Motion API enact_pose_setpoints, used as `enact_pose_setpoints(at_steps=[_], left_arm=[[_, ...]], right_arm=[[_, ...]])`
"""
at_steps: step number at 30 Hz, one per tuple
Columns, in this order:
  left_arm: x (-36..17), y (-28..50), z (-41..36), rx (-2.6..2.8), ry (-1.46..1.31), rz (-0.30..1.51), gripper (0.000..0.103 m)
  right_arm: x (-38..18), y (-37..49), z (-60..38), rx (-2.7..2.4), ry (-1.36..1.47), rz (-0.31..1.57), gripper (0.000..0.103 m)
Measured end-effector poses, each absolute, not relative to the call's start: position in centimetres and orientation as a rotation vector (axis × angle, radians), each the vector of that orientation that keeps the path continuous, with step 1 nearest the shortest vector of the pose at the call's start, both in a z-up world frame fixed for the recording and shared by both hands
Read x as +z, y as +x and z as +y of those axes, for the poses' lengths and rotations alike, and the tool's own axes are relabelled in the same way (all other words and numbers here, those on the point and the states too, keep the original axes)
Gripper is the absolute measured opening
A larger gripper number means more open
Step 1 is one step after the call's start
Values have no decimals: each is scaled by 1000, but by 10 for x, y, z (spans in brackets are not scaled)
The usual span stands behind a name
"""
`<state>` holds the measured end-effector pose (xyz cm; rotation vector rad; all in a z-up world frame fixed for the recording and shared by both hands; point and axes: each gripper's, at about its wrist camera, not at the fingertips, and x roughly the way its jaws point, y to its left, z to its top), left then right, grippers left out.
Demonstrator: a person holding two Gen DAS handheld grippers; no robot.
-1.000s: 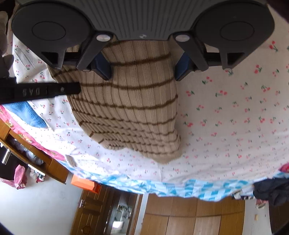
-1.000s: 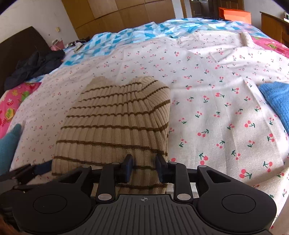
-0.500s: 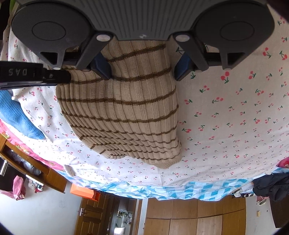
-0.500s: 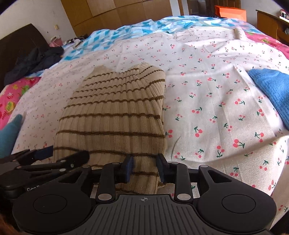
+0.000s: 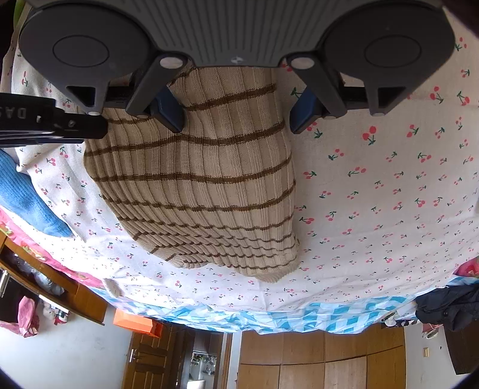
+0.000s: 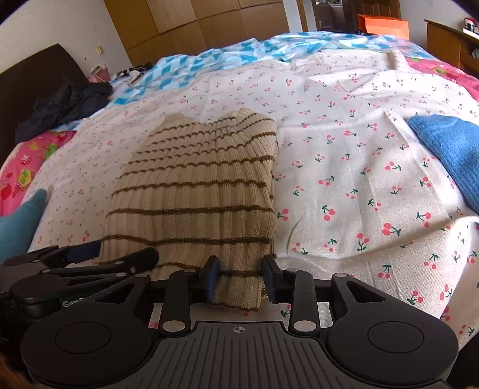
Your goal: Fold small clothes
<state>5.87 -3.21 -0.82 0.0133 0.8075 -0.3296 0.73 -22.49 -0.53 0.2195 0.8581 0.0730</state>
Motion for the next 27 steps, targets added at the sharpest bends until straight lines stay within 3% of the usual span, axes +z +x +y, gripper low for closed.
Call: enact_pose_setpoints(at_steps=[9,17,27], left_arm=[[-10,57,-32,-323,10,817,82],[8,52,-24,-305,-10,783,82],[36,95,-11,-236,-66,708,82]], right_arm=[[-14,2,-232,78,267,881,32],[11,4,-237,108,280,808,32],[22,70,-258,106,372,691,35]])
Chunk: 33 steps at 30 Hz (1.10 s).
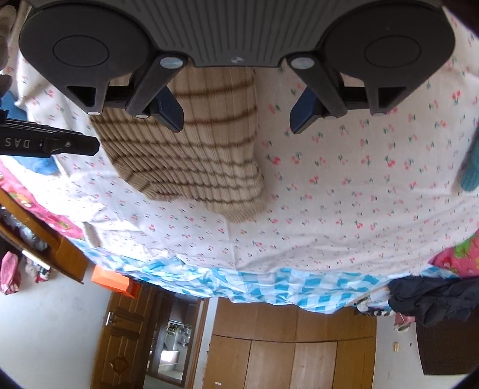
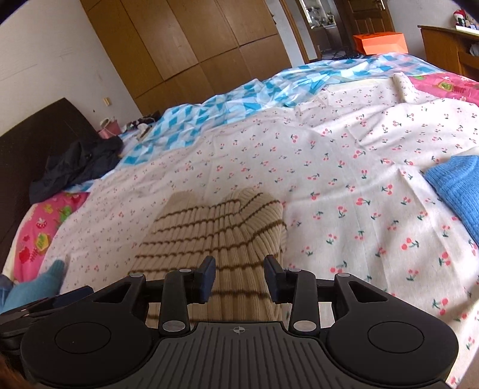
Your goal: Fold small clothes
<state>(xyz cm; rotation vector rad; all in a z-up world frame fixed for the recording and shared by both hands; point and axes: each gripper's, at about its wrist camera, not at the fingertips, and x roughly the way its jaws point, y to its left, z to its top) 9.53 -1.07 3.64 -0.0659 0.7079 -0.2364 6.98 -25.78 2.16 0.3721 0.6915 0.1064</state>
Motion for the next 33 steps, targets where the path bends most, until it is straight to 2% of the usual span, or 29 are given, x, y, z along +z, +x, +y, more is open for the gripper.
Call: enact_pose_setpoints(at_steps=[11,14,27,33], left_arm=[[2,148,-37,-206,-9,772,84],[-5,152,-29,-194,-58,797,92],[20,119,-34,-137,16,770,91],[23,93,-29,-121,-11,780,92]], right_arm=[[-24,144,-258,127,352,741,34],[-27,138,-260,149,341,717,34],[-6,115,-269,171,426,687,37],[-1,85,-257,169,349,716,38]])
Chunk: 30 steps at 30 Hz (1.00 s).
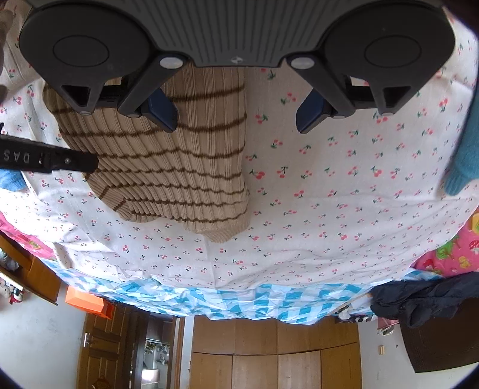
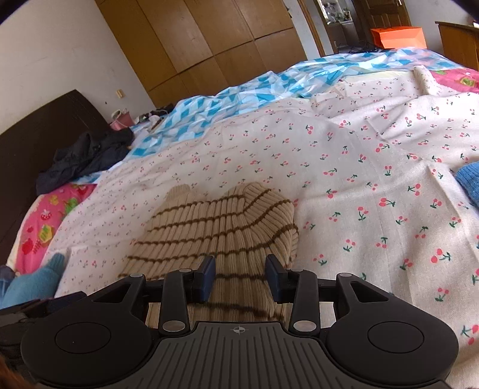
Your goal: Fold small clothes
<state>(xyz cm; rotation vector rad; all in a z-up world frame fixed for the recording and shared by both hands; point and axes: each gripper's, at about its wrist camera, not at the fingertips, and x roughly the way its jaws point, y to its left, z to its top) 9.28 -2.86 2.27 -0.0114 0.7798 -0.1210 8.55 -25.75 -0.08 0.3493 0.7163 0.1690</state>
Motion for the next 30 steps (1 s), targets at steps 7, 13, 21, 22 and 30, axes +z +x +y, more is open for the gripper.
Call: enact_pose_setpoints(at_steps=[7,13,21,22,30], left_arm=[[18,72,-33,-120,17,789,95],[7,52,-39,-141,67,819,95],[-2,35,-37,-160,43,826,95],[-2,35,-36,-160,36,827,95],[-7,28,-33,-172,23,832,95]], right_arm=[[-3,47,-251,134,297,770,38],[-10,24,-242,120,252,809,38],[-13,9,-227,98,184,819,39],[-13,8,-227,94,184,819,39],[-12,-4,-219,65,140,816,42]])
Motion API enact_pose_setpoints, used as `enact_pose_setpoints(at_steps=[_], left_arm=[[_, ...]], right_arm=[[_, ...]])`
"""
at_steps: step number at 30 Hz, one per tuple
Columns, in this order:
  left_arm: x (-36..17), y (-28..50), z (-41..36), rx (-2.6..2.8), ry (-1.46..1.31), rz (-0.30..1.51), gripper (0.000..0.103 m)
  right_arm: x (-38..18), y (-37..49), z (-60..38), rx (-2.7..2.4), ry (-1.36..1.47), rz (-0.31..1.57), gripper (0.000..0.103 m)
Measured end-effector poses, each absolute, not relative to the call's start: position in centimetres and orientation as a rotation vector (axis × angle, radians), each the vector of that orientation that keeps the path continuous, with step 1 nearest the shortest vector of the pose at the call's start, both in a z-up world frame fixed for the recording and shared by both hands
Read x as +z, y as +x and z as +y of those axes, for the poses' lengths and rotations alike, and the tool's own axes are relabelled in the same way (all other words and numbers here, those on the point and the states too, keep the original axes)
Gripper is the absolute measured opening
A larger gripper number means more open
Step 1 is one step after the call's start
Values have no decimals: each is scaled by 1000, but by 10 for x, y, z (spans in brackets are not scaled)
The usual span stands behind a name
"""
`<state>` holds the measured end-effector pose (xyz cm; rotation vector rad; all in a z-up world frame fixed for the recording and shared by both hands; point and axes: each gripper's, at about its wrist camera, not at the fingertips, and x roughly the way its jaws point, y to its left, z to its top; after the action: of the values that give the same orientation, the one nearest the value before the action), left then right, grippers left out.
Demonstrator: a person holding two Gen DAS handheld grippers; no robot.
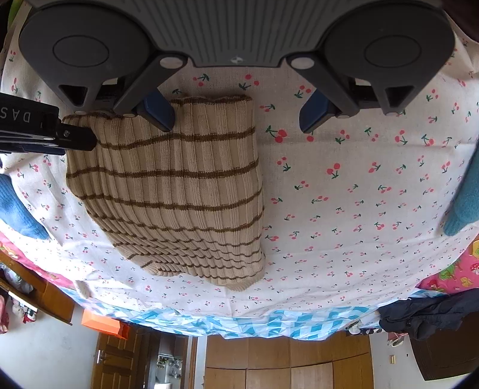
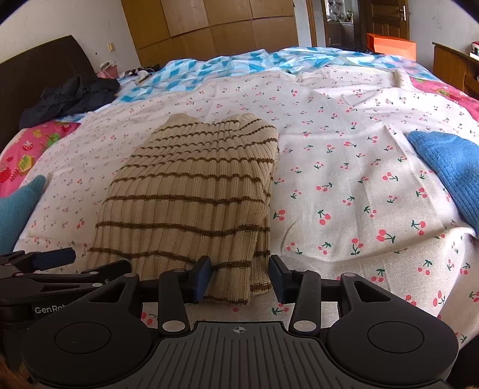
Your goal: Fold small clothes
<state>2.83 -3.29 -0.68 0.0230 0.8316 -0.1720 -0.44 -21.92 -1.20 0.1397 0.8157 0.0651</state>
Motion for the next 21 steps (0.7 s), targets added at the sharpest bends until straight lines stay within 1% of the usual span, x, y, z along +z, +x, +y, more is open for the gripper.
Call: enact_pose_setpoints(at_steps=[6,12,16,20,21], left_arm=[[-8,24,-35,-177,39,838,95],[-8,21,-38,-179,52,841,95],[-8,19,-40,-177,61,844,95],[-8,16,-42,-170,81,844,96],[-7,16,-42,-167,85,844,96]], right_arm=[[-10,-11,-213,61,107,809,42],[-9,-19,-207,61,86,816,46],[-11,-24,-202,62,68,834,54],[-13,-28,-194,60,29,843,56],[-13,-28,-194,56,25,843,58]])
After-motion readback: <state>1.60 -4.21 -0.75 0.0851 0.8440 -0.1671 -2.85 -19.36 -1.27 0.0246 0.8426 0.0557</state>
